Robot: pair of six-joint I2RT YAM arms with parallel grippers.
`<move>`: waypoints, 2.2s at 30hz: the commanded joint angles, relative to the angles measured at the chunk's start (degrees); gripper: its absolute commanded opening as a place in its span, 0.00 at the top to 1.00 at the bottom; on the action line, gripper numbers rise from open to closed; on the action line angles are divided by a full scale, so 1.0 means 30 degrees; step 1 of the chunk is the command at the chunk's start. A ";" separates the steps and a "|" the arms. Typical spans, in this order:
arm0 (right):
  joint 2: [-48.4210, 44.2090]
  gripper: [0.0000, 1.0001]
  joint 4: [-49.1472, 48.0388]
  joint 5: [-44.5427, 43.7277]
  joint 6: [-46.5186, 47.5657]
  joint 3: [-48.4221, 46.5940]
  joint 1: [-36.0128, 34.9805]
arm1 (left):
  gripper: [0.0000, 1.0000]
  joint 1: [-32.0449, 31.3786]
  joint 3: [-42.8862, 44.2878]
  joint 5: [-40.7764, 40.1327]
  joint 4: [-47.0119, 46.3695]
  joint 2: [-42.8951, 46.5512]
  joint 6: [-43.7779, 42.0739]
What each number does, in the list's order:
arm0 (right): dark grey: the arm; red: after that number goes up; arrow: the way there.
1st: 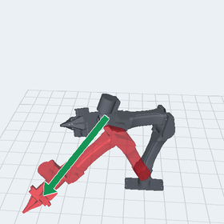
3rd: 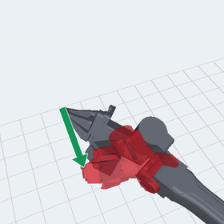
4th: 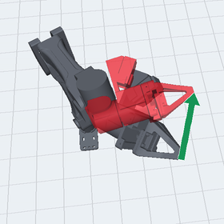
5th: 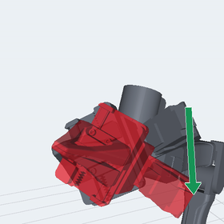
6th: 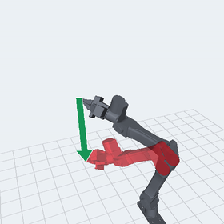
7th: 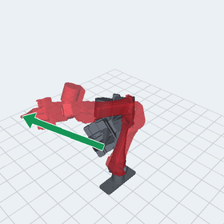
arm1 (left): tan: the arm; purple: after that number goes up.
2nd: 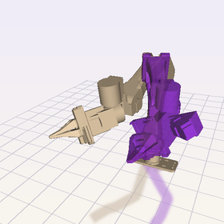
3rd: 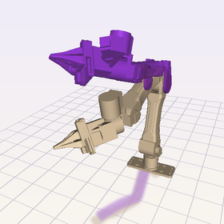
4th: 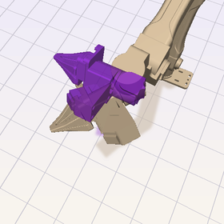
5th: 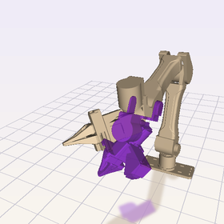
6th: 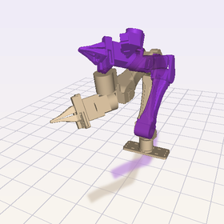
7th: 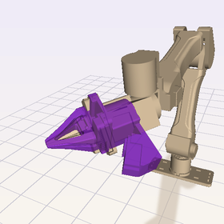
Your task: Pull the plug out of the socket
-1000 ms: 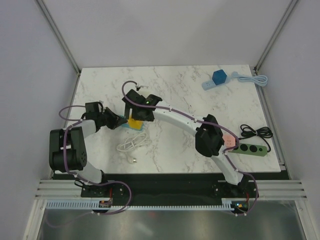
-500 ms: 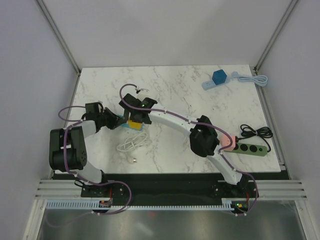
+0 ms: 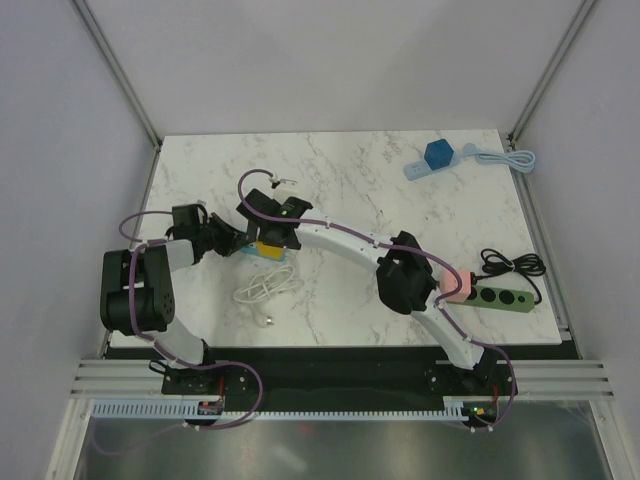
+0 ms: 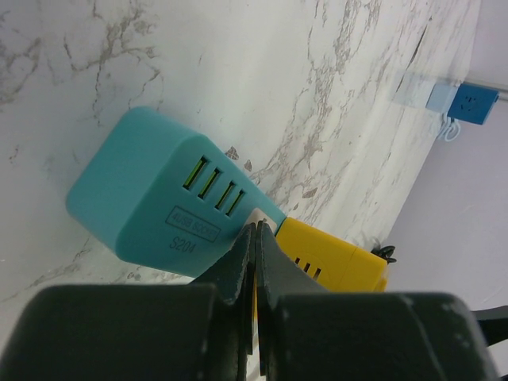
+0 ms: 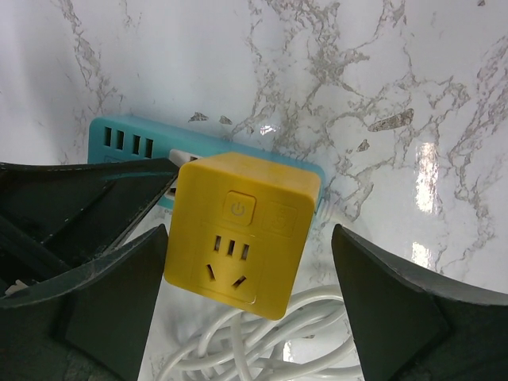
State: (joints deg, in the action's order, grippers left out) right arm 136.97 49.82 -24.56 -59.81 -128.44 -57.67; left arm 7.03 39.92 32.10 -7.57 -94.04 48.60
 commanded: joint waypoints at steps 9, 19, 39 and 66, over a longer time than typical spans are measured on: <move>0.1013 0.17 -0.0143 -0.0633 -0.0160 -0.1423 -0.0288 | 0.98 -0.0086 0.0140 -0.2055 0.2407 -0.0236 -0.0877; 0.1161 0.35 -0.0172 -0.0516 -0.0102 -0.1629 -0.0347 | 0.98 -0.0263 -0.0065 -0.3052 0.3228 0.0174 -0.0966; 0.0693 1.00 -0.0084 -0.1452 0.0543 -0.2947 -0.0552 | 0.98 -0.2137 0.0785 -0.6888 0.6067 0.0204 -0.1844; 0.0136 1.00 -0.1694 -0.0780 0.0191 -0.3943 -0.0611 | 0.98 -0.3016 0.0931 -0.8004 0.6567 0.0174 -0.2196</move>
State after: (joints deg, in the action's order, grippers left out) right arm 140.55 52.80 -27.35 -57.71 -134.08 -58.67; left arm -1.50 44.71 15.70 2.94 -91.00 46.83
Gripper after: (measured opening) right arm 0.732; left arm 0.026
